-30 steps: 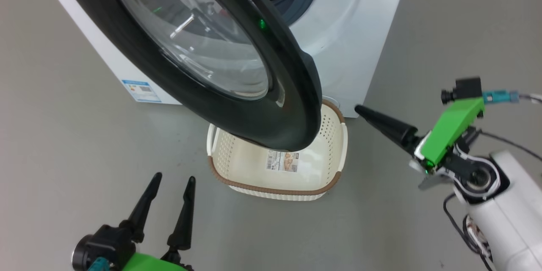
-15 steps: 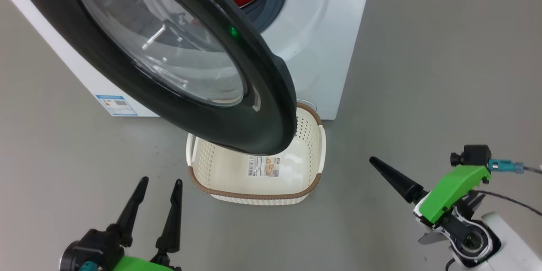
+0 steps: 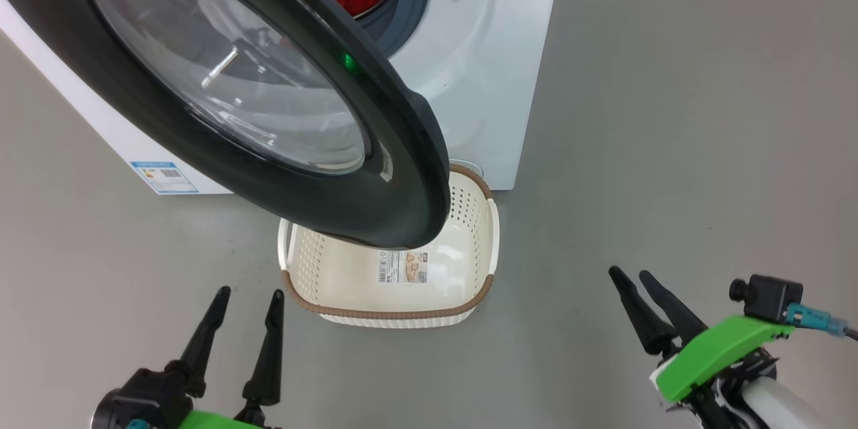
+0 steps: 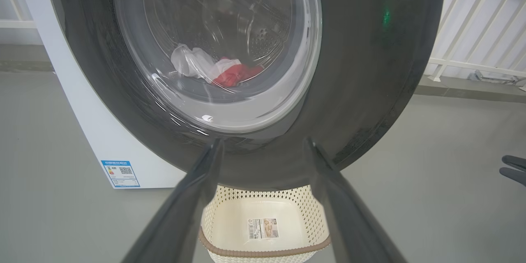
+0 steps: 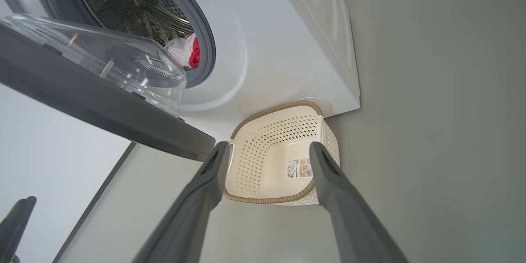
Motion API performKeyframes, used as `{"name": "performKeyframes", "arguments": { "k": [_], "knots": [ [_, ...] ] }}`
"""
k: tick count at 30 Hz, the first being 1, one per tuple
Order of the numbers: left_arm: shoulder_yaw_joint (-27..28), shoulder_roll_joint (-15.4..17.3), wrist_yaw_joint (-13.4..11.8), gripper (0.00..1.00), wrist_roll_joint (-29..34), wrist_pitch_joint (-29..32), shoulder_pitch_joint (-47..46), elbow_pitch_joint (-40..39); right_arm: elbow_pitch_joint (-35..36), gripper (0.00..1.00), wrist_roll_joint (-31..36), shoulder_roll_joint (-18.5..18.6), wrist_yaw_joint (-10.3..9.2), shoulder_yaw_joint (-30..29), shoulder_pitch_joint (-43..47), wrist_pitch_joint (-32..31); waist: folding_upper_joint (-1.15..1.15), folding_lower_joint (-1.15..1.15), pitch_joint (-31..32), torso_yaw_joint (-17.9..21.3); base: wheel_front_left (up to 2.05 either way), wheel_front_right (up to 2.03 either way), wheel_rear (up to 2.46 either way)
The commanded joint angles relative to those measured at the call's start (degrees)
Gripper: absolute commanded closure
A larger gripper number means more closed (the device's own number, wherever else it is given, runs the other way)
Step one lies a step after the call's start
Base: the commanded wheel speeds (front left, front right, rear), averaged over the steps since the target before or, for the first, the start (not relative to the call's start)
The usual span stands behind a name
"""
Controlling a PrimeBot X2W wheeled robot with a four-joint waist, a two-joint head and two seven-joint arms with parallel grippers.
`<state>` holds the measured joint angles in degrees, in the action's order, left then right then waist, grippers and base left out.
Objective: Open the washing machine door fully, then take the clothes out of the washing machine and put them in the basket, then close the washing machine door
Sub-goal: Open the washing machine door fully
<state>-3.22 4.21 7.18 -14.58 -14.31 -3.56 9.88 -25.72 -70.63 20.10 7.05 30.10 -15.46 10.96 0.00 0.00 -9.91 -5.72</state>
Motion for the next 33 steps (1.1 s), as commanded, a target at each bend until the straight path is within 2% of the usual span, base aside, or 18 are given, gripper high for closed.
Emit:
{"name": "performKeyframes", "arguments": {
  "k": [1,5,7,14,17,20,25,33],
  "knots": [
    [2.1,1.0,0.3,0.00,0.4,-0.7,-0.5,-1.0,0.7,0.00,1.7,1.5,0.44,1.3,0.6,1.6,0.00,0.00,0.0,0.0,0.00,0.00,0.00],
    [2.2,1.0,0.3,0.00,0.3,-0.7,-0.4,-1.1,-0.5,0.00,7.9,2.0,0.44,1.6,0.5,3.9,0.00,0.00,-0.1,0.3,0.00,0.00,0.00],
    [2.3,1.1,0.3,0.00,0.3,-0.7,-0.5,-1.1,0.0,0.00,13.5,1.4,0.44,-2.2,0.8,4.0,0.00,0.00,-0.2,0.4,0.00,0.00,0.00],
    [1.9,1.1,0.3,0.00,0.2,-0.7,-0.9,-1.1,4.0,0.00,30.5,-4.5,0.44,-16.5,6.3,4.0,0.00,0.00,-0.7,0.3,0.00,0.00,0.00],
    [1.8,1.1,0.3,0.00,0.0,-0.7,-1.1,-1.1,7.2,0.00,37.1,-7.6,0.44,-23.1,8.5,4.0,0.00,0.00,-0.9,0.2,0.00,0.00,0.00],
    [1.6,1.1,0.3,0.00,0.0,-0.7,-1.3,-1.2,10.9,0.00,43.4,-10.4,0.44,-27.4,10.9,4.0,0.00,0.00,-1.0,-0.1,0.00,0.00,0.00],
    [1.3,0.9,0.3,0.00,-0.1,-0.7,-1.3,-1.4,16.3,0.00,49.0,-13.9,0.44,-32.5,14.1,4.0,0.00,0.00,-0.9,-0.6,0.00,0.00,0.00],
    [1.0,0.6,0.3,0.00,0.0,-0.7,-0.9,-1.7,15.8,0.00,51.6,-15.6,0.44,-32.8,17.1,4.0,0.00,0.00,-0.2,-1.1,0.00,0.00,0.00]
  ]
}}
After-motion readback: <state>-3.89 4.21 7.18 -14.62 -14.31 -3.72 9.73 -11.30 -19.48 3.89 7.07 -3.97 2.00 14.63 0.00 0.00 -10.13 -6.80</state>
